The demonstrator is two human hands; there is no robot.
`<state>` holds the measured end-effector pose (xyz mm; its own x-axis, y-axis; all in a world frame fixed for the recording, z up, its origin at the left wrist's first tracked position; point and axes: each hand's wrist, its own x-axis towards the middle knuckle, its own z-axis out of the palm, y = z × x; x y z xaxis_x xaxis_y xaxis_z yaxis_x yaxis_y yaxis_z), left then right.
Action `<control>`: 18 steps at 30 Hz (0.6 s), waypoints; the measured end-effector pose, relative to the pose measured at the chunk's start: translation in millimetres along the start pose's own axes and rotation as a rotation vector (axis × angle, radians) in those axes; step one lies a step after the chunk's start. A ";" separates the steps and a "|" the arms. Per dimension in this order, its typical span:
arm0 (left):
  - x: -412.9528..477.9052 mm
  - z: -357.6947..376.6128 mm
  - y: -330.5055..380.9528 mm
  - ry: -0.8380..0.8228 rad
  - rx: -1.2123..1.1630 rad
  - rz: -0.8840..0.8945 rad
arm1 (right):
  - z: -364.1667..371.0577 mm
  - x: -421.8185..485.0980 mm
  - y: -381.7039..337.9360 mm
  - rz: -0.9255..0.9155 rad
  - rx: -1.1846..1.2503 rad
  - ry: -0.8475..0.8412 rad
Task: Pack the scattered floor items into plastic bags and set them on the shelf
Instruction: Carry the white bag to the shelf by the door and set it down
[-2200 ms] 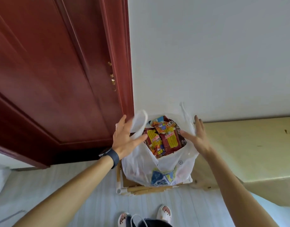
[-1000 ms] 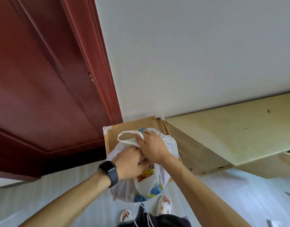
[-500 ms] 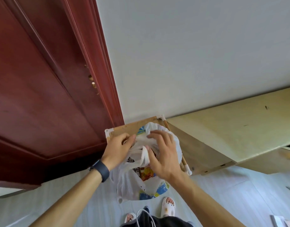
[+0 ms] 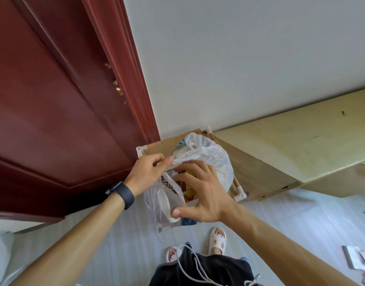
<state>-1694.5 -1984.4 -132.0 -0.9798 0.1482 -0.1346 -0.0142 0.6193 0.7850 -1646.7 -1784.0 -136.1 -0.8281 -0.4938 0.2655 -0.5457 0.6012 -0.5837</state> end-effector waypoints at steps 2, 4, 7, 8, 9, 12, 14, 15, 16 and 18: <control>-2.2 1.4 1.5 0.002 -0.018 0.003 | 0.4 -1.1 -1.3 -0.013 0.015 0.014; -4.5 2.7 3.2 -0.003 -0.034 -0.006 | 2.9 -2.8 -3.2 0.026 0.014 0.017; -7.9 2.6 4.1 -0.004 -0.033 -0.016 | 4.0 -2.7 -8.6 0.133 -0.006 -0.100; -9.0 1.7 5.2 -0.007 -0.035 -0.017 | 3.7 -2.7 -7.8 0.155 -0.007 -0.159; -10.2 0.8 5.6 -0.012 -0.040 -0.017 | 2.5 -3.3 -6.1 0.171 0.008 -0.211; -16.4 -4.2 5.4 -0.018 -0.057 0.003 | -9.3 -0.4 -10.5 0.325 0.374 -0.180; -19.3 -5.6 4.5 -0.025 -0.062 0.012 | -19.9 9.9 -15.3 0.563 0.942 -0.040; -20.5 -5.4 4.2 -0.027 -0.075 0.003 | -24.2 15.5 -13.1 0.656 1.170 0.035; -20.9 -4.6 4.2 -0.028 -0.090 -0.005 | -28.5 21.6 -8.8 0.703 1.325 0.109; -21.4 -2.4 4.8 -0.034 -0.114 -0.006 | -35.9 33.3 -3.0 0.680 1.432 0.175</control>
<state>-1674.0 -1986.4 -123.9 -0.9722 0.1720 -0.1589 -0.0450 0.5287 0.8476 -1677.3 -1779.7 -98.0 -0.9150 -0.2560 -0.3119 0.3977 -0.4406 -0.8048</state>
